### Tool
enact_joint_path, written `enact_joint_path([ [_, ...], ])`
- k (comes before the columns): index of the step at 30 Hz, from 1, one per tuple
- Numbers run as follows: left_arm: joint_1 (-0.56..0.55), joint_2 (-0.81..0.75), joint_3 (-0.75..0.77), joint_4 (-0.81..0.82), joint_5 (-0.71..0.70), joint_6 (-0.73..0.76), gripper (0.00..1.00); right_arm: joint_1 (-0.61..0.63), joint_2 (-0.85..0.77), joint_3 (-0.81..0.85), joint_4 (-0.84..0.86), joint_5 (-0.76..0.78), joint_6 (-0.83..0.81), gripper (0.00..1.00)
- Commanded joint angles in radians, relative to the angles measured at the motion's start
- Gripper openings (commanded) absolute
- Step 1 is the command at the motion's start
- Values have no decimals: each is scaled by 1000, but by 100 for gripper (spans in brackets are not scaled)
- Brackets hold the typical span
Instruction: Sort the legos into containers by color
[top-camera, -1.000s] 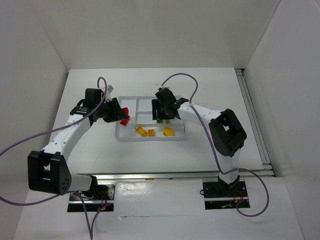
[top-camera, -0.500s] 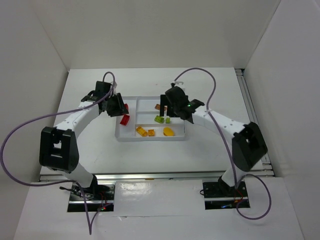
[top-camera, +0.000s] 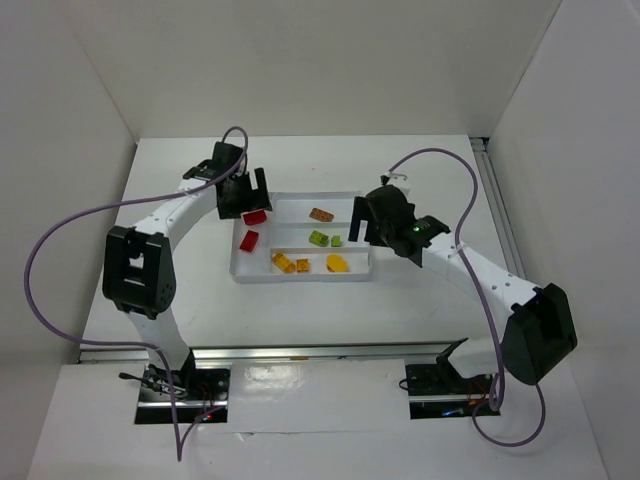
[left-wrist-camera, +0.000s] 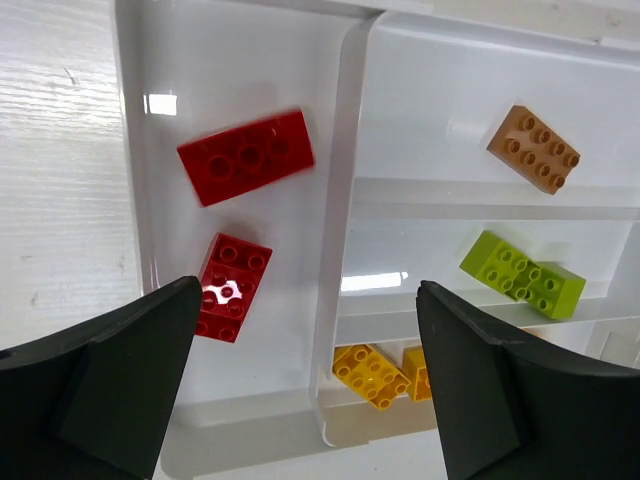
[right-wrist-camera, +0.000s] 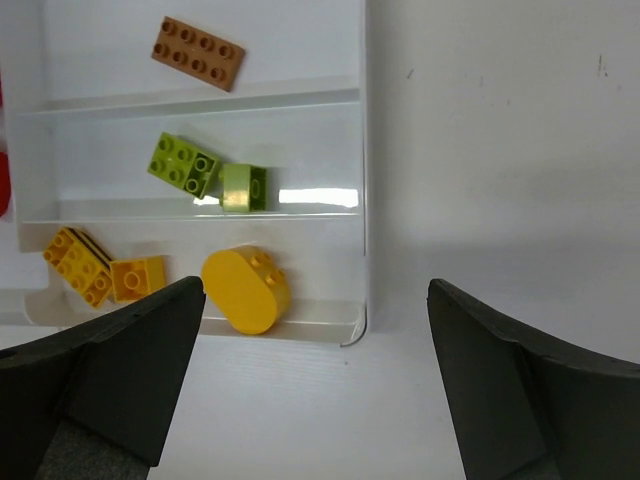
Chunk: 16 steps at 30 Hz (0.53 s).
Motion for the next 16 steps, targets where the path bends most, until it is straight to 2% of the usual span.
enact_joint_path([
  [1, -19, -26, 76, -81, -52, 17, 100, -6, -41, -3, -50, 61, 25, 100],
  [4, -58, -93, 119, -113, -129, 38, 100, -6, -84, -12, -59, 134, 69, 100],
  [7, -81, -185, 142, -150, -140, 47, 100, -6, -116, -12, -91, 252, 117, 100],
  [12, -90, -385, 105, -133, -40, 58, 100, -15, -139, 16, -151, 406, 117, 100],
  [16, -90, -511, 71, -79, -29, 79, 100, -33, -128, 25, -206, 455, 140, 100],
])
